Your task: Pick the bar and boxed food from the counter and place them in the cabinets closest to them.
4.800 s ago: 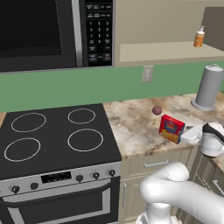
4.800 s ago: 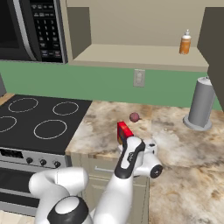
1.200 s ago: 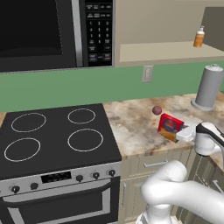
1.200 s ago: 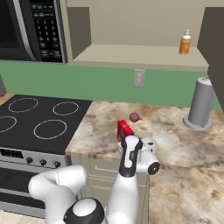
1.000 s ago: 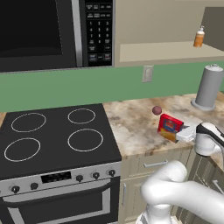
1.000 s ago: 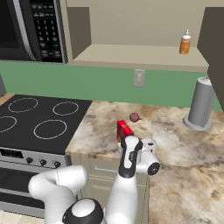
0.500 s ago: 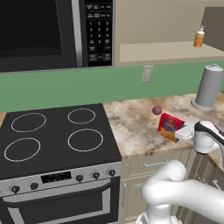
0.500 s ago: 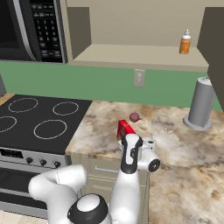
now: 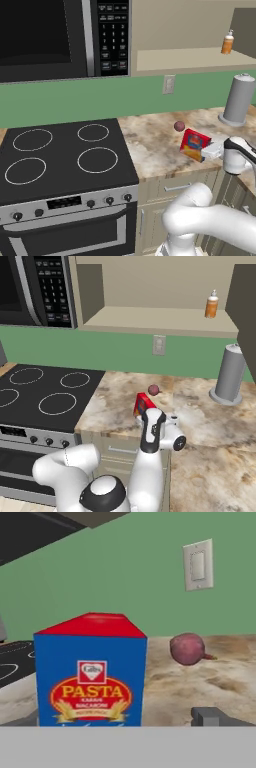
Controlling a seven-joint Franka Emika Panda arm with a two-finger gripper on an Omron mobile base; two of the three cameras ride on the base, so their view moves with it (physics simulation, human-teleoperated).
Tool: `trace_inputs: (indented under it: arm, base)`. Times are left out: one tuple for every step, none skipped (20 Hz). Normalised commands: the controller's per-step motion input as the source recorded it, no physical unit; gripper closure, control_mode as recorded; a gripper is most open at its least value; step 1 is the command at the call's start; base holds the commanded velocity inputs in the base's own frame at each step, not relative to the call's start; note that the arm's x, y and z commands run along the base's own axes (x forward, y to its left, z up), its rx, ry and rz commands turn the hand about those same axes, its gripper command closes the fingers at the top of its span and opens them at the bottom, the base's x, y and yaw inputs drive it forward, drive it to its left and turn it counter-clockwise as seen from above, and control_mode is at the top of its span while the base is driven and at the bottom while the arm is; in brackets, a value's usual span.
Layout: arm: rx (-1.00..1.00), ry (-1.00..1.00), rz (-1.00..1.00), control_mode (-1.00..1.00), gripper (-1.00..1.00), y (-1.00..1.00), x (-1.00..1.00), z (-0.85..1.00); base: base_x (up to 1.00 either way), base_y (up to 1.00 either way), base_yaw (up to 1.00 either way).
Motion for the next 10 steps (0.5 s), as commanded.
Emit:
trace_inputs:
  arm:
    - [0.00,0.04,0.00,-1.00,1.00,0.05,0.00,-0.03]
    - [0.00,0.04,0.00,-1.00,1.00,0.07,0.00,-0.03]
    - [0.00,0.03,0.00,-1.00,1.00,0.09,0.00,-0.01]
    - [0.00,0.01,0.00,-1.00,1.00,0.07,0.00,0.00]
    - [0.00,0.00,0.00,-1.00,1.00,0.04,0.00,0.00]
    - [0.00,0.00,0.00,-1.00,1.00,0.00,0.00,0.00]
    - [0.00,0.00,0.00,-1.00,1.00,0.00,0.00,0.00]
    - [0.00,0.00,0.00,-1.00,1.00,0.00,0.00,0.00]
    - [0.00,0.00,0.00,-1.00,1.00,0.00,0.00,0.00]
    - [0.00,0.00,0.00,-1.00,1.00,0.00,0.00,0.00]
  base:
    - [0.00,0.00,0.00]
    - [0.00,0.00,0.00]
    - [0.00,0.00,0.00]
    - [0.00,0.00,0.00]
    - [0.00,0.00,0.00]
    - [0.00,0.00,0.00]
    - [0.00,0.00,0.00]
    - [0.00,0.00,0.00]
    - [0.00,0.00,0.00]
    - [0.00,0.00,0.00]
